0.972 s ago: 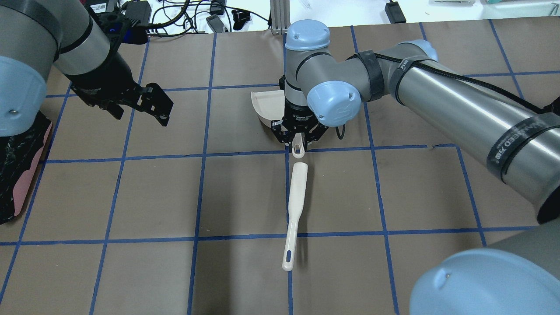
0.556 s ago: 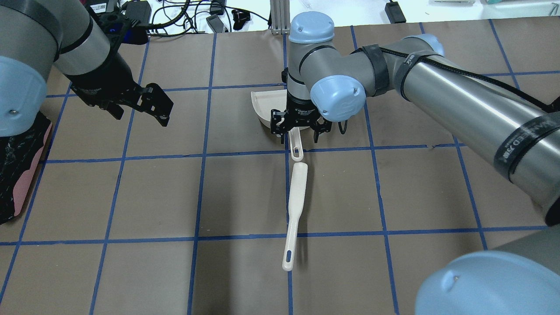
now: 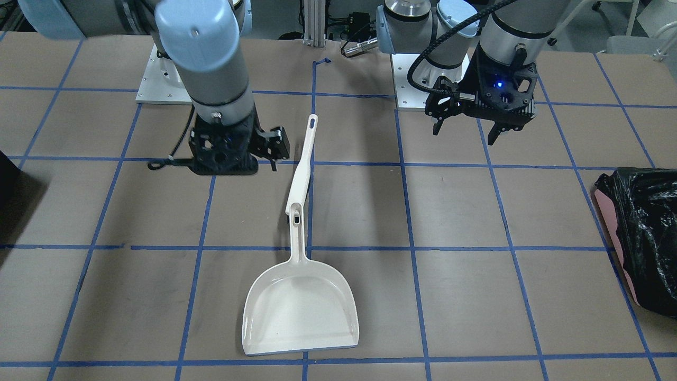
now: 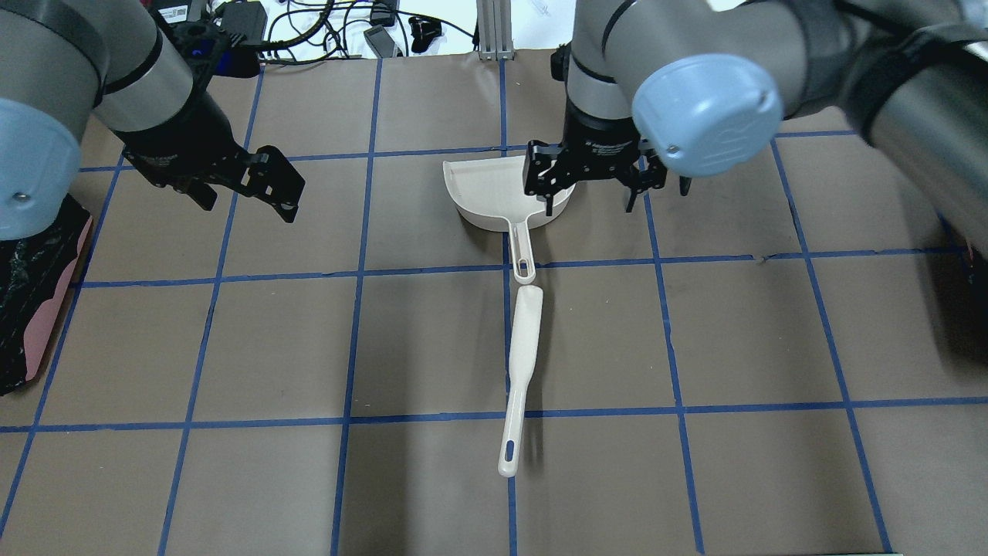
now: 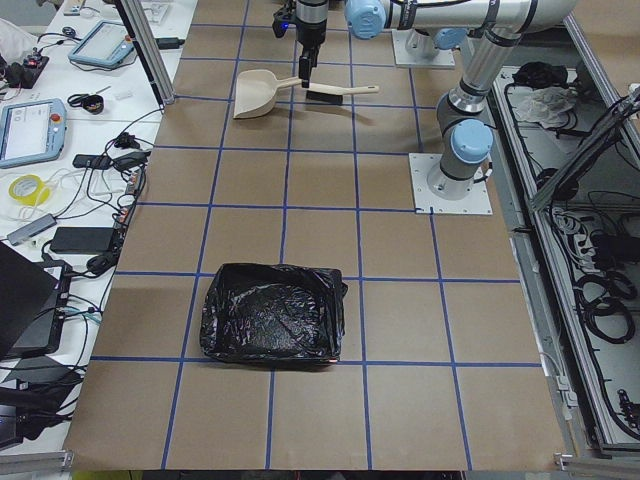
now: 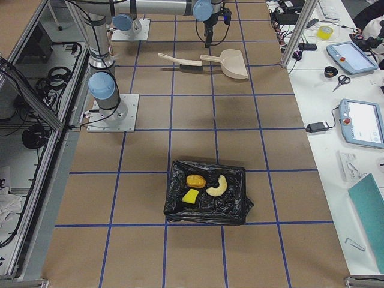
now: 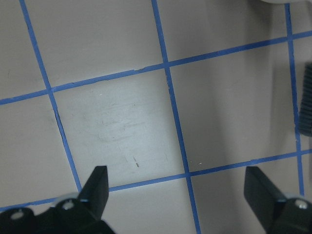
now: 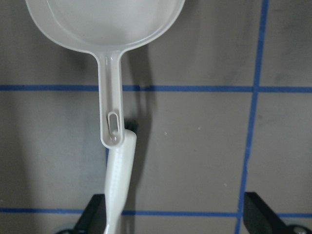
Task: Sweep and dump trash in nearest bin
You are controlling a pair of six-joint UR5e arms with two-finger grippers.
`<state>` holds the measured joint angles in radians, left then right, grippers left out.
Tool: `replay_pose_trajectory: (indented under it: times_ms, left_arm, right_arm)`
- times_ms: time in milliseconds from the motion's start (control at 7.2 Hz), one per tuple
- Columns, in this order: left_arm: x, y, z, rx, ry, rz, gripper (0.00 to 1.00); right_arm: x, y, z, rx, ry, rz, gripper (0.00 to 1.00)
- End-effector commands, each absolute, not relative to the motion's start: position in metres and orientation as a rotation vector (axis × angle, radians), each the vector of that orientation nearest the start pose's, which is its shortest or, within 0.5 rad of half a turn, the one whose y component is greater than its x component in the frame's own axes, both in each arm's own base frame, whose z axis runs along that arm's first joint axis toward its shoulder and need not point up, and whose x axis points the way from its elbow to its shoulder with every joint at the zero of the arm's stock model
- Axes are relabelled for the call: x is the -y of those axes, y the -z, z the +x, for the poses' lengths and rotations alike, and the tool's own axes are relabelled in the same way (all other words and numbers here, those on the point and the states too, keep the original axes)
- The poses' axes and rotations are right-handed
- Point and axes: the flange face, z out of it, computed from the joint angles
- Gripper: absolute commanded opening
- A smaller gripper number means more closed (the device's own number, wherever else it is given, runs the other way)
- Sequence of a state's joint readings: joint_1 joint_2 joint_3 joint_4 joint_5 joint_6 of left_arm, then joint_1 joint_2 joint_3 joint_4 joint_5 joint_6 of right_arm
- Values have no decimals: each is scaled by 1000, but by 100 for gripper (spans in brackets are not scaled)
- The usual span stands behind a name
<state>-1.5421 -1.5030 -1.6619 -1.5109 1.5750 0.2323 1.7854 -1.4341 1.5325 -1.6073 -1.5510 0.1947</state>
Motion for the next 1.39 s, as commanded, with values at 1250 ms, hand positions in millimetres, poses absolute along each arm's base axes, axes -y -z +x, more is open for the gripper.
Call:
replay_pose_trajectory:
  times_ms: [1250]
  left_arm:
    - [461, -494, -120, -3122, 95, 247, 100]
  right_arm:
    - [447, -547, 136, -3154, 96, -72, 100]
